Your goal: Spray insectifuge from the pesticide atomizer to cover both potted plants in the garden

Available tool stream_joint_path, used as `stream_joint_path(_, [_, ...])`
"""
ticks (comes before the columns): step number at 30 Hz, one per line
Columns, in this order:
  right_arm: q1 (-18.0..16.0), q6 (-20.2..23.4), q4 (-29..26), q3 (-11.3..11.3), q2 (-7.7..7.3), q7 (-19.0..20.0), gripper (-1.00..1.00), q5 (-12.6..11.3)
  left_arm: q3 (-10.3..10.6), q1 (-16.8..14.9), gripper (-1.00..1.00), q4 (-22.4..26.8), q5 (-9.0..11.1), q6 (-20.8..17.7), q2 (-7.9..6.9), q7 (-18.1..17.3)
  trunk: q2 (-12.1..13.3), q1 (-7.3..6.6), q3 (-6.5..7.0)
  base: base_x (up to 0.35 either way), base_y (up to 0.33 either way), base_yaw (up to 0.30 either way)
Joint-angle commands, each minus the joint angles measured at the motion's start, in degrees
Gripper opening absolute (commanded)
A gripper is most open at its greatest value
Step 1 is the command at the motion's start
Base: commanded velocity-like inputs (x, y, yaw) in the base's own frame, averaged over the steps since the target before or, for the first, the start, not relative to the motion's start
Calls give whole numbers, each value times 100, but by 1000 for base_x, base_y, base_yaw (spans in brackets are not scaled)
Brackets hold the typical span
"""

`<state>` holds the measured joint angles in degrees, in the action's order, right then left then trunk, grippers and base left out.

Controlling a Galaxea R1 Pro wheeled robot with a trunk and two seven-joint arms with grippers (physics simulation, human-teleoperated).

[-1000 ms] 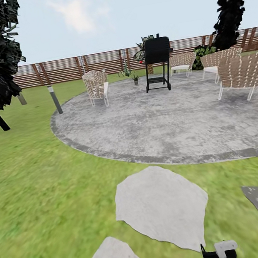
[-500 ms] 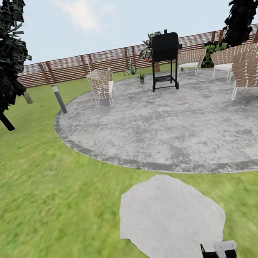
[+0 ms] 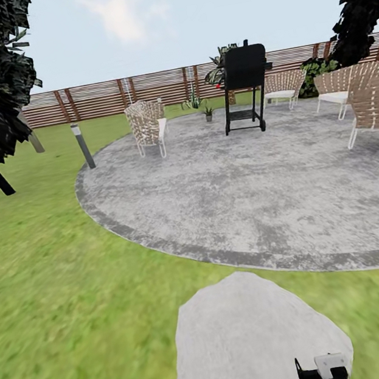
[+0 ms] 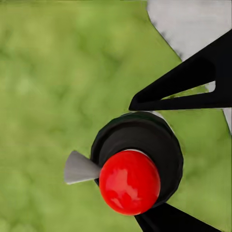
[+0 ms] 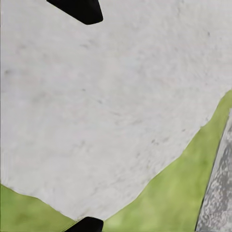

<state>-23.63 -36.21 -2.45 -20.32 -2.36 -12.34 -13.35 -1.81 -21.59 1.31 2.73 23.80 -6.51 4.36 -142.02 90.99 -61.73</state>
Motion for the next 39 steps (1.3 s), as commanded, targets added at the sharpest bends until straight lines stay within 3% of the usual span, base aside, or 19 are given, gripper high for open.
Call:
stream_joint_path(1, [-2, -9, -1, -51, -1, -23, 100, -36, -14, -3, -100, -5, 26, 20, 0, -6, -2, 2, -5, 340, 0, 0])
stream_joint_path(39, [-2, -9, 1, -58, -1, -23, 100, -27, -15, -3, -100, -6, 26, 20, 0, -6, -2, 2, -5, 340, 0, 0])
